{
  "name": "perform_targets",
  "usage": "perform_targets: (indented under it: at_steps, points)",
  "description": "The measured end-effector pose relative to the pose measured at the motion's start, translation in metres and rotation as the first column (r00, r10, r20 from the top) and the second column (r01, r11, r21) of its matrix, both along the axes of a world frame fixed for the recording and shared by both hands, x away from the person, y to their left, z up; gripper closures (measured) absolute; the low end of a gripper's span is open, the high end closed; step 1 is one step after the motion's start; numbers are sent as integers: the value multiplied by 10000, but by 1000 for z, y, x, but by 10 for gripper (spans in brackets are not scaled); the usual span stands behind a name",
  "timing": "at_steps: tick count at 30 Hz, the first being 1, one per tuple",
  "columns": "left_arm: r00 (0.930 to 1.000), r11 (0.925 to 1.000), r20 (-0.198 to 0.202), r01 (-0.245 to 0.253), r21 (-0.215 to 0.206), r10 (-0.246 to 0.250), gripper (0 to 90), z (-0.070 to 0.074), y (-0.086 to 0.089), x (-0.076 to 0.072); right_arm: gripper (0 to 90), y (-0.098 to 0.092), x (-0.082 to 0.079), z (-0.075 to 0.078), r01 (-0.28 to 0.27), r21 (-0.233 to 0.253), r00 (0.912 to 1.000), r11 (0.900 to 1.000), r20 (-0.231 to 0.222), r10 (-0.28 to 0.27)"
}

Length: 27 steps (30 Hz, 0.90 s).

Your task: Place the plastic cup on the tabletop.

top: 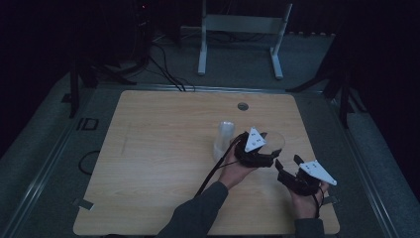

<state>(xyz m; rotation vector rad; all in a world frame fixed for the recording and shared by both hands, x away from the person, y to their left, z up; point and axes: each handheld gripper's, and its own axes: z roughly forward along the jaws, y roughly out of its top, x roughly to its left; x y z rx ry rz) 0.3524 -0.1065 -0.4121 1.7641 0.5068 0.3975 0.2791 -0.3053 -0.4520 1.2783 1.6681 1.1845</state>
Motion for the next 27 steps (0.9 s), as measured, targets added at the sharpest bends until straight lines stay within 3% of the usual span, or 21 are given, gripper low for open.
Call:
perform_targets:
  at_steps: [12,27]
  points:
    - [9999,10000,60,82,23,-83,288,-5,3,-2,276,-2,0,0,110,-12,9999,9999,-29,-110]
    - [9997,9993,-58,251,-266,-253,287,-14,10,-3,276,-4,0,0,243,33,9997,9997,6,-243]
